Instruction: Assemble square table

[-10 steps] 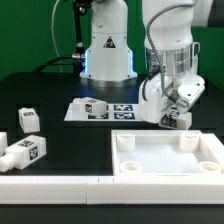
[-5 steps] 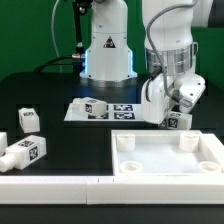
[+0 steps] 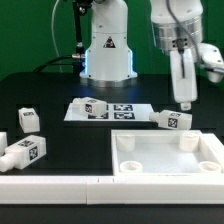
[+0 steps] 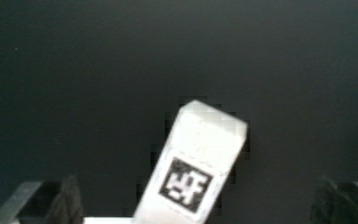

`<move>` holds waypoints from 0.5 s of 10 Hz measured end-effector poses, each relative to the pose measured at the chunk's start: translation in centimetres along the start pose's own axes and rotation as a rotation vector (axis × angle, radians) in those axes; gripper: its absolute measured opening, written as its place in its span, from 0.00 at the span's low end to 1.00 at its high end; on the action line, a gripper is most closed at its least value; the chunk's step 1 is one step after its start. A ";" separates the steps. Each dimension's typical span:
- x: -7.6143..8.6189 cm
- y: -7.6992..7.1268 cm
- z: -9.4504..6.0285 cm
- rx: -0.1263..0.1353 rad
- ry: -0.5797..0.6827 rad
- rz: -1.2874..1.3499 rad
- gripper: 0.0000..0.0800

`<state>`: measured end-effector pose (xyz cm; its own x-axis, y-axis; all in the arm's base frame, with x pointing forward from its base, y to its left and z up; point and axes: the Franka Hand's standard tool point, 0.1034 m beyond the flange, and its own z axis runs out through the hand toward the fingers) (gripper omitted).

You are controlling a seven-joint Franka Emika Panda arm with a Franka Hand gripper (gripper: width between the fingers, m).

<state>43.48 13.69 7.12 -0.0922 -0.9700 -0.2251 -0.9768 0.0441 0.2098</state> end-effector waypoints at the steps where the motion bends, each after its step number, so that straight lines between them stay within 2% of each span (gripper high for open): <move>1: -0.1 -0.2 0.0 0.001 -0.001 -0.071 0.81; 2: 0.0 -0.1 0.0 -0.001 -0.001 -0.129 0.81; 3: 0.1 -0.1 0.2 -0.016 0.015 -0.252 0.81; 4: 0.1 -0.5 0.7 -0.042 0.047 -0.397 0.81; 5: 0.0 -1.1 0.8 -0.056 0.064 -0.572 0.81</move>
Offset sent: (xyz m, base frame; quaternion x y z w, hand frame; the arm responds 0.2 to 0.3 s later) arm 0.0086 0.0108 -0.0158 -0.0743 0.0457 -0.3103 0.9466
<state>44.38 13.83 6.18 0.4609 -0.8485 -0.2599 -0.8559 -0.5025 0.1225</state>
